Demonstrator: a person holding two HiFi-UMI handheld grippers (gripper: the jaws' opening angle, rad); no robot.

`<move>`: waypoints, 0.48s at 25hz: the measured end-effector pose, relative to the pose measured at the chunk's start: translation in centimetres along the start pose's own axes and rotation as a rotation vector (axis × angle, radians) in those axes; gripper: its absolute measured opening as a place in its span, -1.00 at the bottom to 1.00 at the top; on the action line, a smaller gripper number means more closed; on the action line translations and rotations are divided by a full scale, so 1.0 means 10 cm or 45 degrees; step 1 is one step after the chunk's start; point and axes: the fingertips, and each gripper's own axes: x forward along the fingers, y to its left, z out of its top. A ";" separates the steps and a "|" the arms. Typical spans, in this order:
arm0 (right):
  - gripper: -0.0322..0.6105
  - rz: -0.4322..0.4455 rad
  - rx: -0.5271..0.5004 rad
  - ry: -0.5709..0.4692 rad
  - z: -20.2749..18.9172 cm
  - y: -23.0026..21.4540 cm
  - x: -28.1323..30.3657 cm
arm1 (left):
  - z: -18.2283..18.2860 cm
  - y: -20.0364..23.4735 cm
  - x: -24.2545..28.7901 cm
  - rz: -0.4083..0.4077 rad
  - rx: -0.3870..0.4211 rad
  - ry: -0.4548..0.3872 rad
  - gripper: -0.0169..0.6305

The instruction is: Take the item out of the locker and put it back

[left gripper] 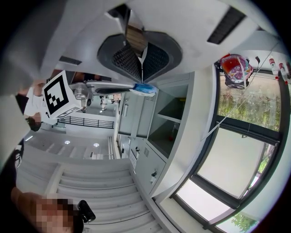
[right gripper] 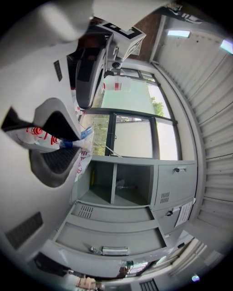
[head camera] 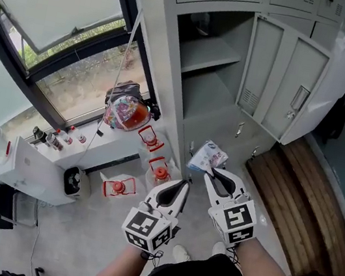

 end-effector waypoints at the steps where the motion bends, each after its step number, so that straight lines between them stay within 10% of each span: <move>1: -0.59 -0.006 -0.001 -0.002 0.01 0.02 0.01 | 0.01 0.01 -0.01 -0.006 0.003 -0.001 -0.89; 12: -0.59 -0.062 -0.016 -0.029 0.17 0.05 0.11 | 0.09 0.09 -0.12 -0.062 0.044 -0.009 -0.89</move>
